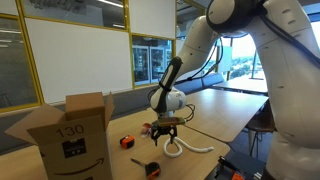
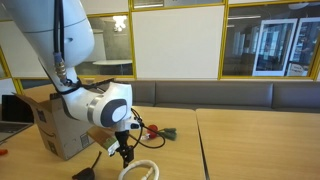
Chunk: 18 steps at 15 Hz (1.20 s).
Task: Pick the object on the table and put them in the carton box
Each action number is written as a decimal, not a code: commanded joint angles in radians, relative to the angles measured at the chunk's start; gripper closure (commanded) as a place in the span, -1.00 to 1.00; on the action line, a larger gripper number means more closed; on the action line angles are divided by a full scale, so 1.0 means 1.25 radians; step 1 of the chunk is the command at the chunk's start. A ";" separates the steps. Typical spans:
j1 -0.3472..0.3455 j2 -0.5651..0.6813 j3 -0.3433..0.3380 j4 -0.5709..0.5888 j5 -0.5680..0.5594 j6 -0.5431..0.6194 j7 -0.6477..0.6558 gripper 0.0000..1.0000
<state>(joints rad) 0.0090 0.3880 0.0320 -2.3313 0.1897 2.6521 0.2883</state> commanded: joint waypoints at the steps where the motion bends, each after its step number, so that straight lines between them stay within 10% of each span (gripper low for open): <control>1: -0.017 0.050 0.006 0.030 0.033 0.038 -0.042 -1.00; 17: -0.067 0.162 0.025 0.106 0.058 0.052 -0.114 -1.00; 18: -0.067 0.164 0.025 0.108 0.057 0.052 -0.116 -0.50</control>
<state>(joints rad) -0.0596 0.5657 0.0467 -2.2270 0.2324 2.6975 0.1799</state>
